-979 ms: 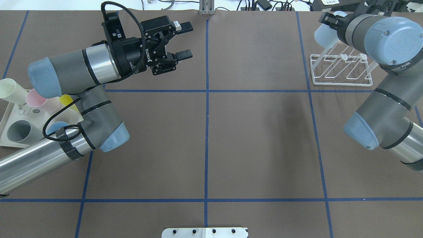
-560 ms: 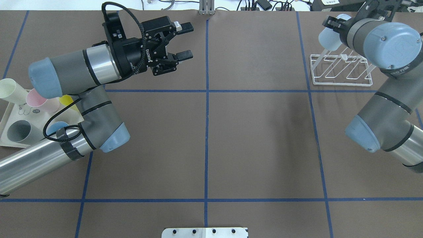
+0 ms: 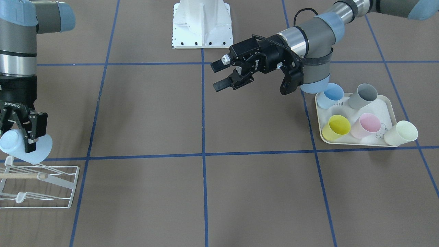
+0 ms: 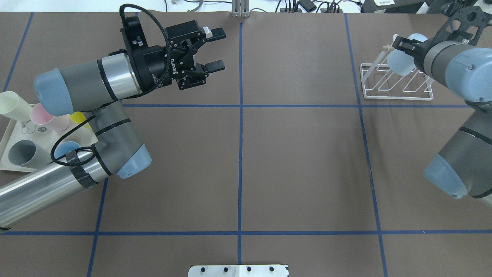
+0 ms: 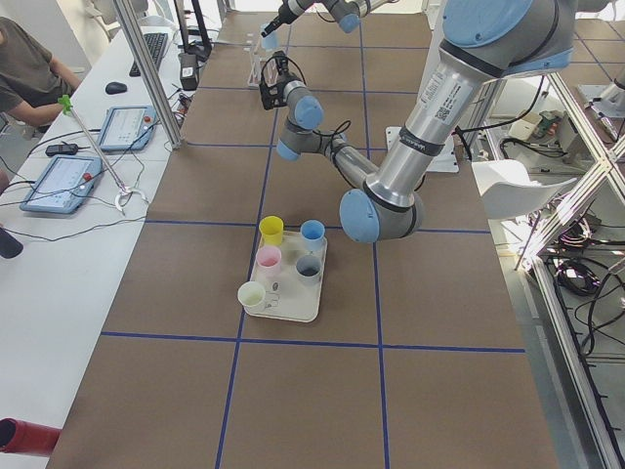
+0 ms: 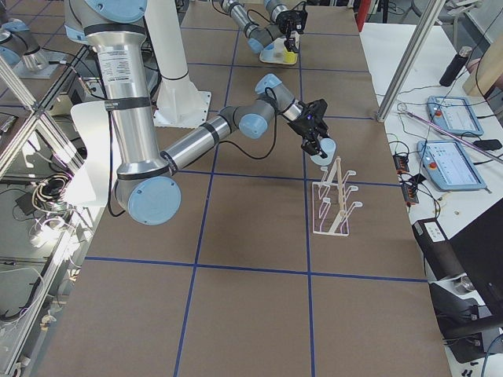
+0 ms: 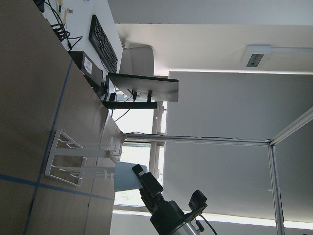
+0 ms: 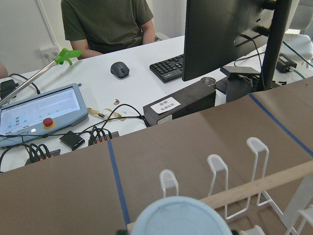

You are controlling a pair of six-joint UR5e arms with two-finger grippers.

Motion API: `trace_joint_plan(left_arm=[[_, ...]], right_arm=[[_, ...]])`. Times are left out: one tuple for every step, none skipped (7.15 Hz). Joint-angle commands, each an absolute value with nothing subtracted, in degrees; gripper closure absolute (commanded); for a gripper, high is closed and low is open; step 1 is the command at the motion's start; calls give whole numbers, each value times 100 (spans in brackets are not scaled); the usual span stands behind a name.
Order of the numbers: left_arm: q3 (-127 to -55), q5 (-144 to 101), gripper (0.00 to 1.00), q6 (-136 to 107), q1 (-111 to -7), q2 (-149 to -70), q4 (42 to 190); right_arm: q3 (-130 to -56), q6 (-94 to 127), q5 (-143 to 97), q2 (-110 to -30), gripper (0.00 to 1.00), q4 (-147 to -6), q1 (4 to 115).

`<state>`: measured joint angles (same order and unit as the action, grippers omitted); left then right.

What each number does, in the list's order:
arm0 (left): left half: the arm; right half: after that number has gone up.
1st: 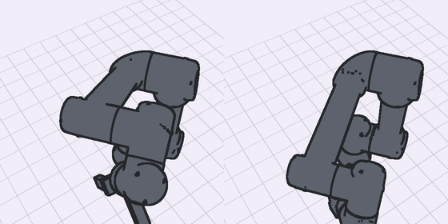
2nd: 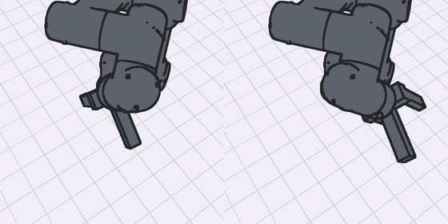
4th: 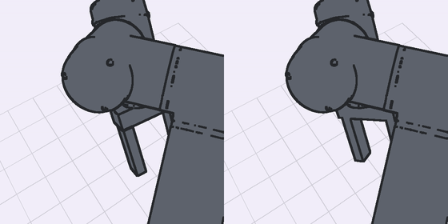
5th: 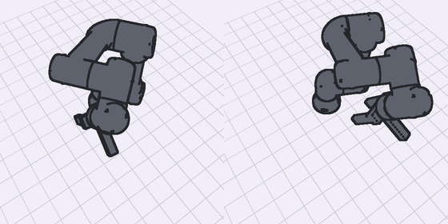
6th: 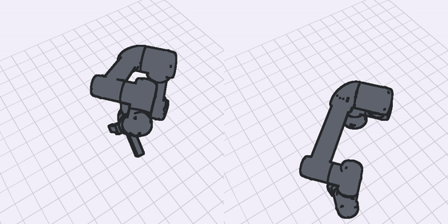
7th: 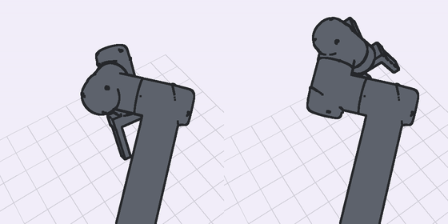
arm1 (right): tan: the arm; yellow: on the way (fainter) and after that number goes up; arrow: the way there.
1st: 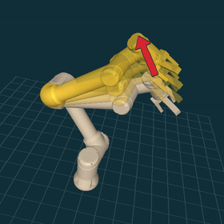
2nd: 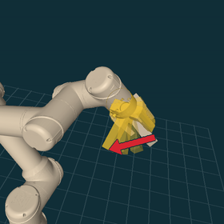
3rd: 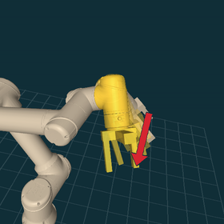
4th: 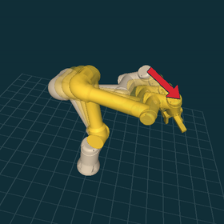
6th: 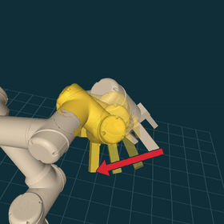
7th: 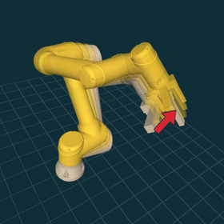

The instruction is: Transfer IKEA cup to right arm and place on rack

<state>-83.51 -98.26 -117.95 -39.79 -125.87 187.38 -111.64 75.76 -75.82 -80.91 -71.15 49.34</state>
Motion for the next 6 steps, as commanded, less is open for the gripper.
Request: trace_joint_plan(left_arm=[[-8350, -9826, 9, -11795, -3981, -12586, 18738], [-8358, -9826, 9, -11795, -3981, -12586, 18738], [-8358, -9826, 9, -11795, -3981, -12586, 18738], [-8358, -9826, 9, -11795, -3981, -12586, 18738], [-8358, -9826, 9, -11795, -3981, -12586, 18738], [-8358, -9826, 9, -11795, -3981, -12586, 18738]], right_arm=[[-11171, 7576, -7559, -8200, 100, -7102, 4913], [-11153, 7567, -7541, -8191, 100, -7093, 4887], [-11101, 7559, -7532, -8183, 100, -7093, 4887], [-11048, 7559, -7532, -8174, 100, -7084, 4887], [-11048, 7559, -7532, -8183, 100, -7084, 4887], [-11030, 7559, -7541, -8183, 100, -7084, 4887]])
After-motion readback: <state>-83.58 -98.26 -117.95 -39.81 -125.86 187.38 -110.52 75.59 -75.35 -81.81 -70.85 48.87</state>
